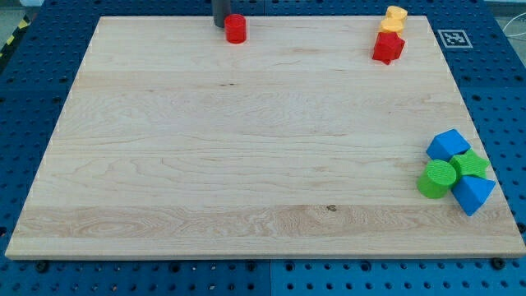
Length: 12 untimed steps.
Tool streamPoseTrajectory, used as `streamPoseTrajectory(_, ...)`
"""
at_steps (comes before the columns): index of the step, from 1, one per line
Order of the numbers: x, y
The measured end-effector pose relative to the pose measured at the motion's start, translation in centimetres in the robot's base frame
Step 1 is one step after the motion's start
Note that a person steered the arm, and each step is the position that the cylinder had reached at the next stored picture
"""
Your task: Move the red circle towards left side of the red star
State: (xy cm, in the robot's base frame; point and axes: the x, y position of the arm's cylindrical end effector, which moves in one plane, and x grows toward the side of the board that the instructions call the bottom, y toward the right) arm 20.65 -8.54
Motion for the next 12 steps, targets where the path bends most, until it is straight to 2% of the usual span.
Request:
streamPoseTrajectory(2,2.6,-0.6)
streamPoseTrajectory(4,0.6,2.7)
streamPoseTrajectory(8,3.1,7.0)
streamPoseTrajectory(10,4.7,10.2)
streamPoseTrajectory(12,5.5,15.9)
